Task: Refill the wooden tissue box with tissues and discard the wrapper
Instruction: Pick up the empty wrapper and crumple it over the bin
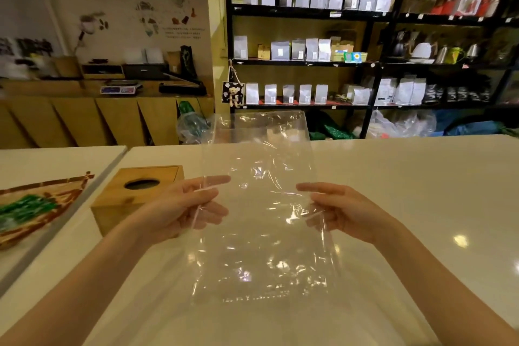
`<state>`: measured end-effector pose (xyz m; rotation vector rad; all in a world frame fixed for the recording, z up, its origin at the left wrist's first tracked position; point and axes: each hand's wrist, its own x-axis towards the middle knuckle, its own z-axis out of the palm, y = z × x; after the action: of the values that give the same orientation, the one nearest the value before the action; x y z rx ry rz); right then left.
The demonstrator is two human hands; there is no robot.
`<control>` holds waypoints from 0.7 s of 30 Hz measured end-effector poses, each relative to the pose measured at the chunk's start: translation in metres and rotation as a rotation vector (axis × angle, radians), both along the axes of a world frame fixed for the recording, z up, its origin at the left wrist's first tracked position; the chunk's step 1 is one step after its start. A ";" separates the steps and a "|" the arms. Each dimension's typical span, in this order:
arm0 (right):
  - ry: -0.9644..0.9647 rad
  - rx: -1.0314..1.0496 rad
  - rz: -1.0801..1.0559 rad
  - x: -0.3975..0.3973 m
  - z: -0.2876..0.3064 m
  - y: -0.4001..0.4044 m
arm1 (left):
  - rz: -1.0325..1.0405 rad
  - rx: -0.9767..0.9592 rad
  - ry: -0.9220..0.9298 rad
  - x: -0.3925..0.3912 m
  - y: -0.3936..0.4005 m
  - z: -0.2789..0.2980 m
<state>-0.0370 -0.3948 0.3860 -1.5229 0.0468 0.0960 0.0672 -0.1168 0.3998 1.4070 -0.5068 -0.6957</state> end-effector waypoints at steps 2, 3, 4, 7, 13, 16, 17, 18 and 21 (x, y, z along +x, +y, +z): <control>-0.039 0.109 -0.008 -0.004 -0.004 0.007 | -0.001 -0.078 0.005 -0.008 0.011 -0.001; -0.059 0.165 -0.009 -0.007 -0.006 0.012 | -0.007 -0.123 0.008 -0.014 0.017 -0.001; -0.072 0.225 -0.013 -0.009 -0.008 0.017 | -0.005 -0.159 0.010 -0.018 0.023 -0.001; -0.029 0.372 0.001 -0.021 -0.012 0.040 | 0.030 -0.154 -0.041 -0.037 0.045 -0.005; -0.011 0.322 0.135 -0.058 -0.019 0.083 | 0.006 -0.127 -0.067 -0.094 0.101 -0.024; -0.005 0.017 0.154 -0.084 -0.033 0.105 | -0.057 -0.037 -0.097 -0.126 0.127 -0.039; 0.027 0.006 0.157 -0.095 -0.038 0.114 | -0.096 0.007 -0.106 -0.138 0.135 -0.044; 0.062 0.019 0.169 -0.105 -0.045 0.122 | -0.132 0.049 -0.092 -0.149 0.143 -0.051; 0.132 -0.047 0.211 -0.135 -0.066 0.143 | -0.268 0.148 0.025 -0.181 0.164 -0.075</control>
<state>-0.1722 -0.2521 0.3196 -1.5635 -0.0069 0.3661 -0.1139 0.0474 0.3247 1.4810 -0.6414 -0.9821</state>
